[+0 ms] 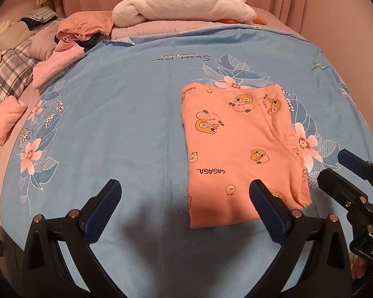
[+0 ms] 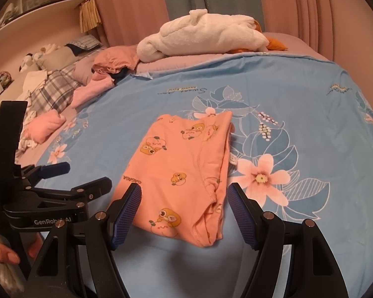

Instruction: Fold small clothes

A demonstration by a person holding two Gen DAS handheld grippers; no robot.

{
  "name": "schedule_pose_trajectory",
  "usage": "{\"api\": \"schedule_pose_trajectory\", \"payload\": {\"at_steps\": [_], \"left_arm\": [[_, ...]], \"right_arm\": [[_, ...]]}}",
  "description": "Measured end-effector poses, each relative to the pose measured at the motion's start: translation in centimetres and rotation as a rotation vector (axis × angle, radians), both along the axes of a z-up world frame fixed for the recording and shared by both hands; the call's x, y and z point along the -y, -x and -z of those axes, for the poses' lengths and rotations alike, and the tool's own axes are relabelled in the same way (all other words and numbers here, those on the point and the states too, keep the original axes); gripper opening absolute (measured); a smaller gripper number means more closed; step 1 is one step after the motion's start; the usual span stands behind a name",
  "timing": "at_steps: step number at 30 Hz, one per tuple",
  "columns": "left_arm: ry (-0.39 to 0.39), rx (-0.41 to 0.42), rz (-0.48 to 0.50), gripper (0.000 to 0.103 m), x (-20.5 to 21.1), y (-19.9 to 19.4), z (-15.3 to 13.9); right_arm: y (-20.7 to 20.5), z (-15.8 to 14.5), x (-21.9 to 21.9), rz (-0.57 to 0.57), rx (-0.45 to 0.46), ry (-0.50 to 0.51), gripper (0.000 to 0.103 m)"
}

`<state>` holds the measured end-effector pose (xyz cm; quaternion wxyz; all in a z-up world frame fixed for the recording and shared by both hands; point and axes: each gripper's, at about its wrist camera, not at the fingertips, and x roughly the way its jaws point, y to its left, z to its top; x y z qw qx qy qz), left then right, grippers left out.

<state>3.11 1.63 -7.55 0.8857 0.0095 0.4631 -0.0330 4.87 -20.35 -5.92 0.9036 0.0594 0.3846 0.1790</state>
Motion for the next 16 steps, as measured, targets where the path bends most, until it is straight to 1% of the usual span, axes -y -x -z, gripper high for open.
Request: {"api": "schedule_pose_trajectory", "payload": {"at_steps": [9,13,16], "left_arm": [[0.014,-0.011,0.007,0.103,0.02,-0.08,0.15],[0.045,-0.008,0.008,0.103,-0.12,-0.02,0.08],[0.04,-0.009,0.001,0.103,-0.15,-0.02,0.09]], "right_arm": [[0.09,-0.16,-0.07,-0.003,0.006,-0.001,0.072],[0.17,-0.22,-0.14,-0.003,0.007,-0.002,0.072],[0.17,-0.21,-0.14,-0.003,0.007,-0.002,0.072]]}}
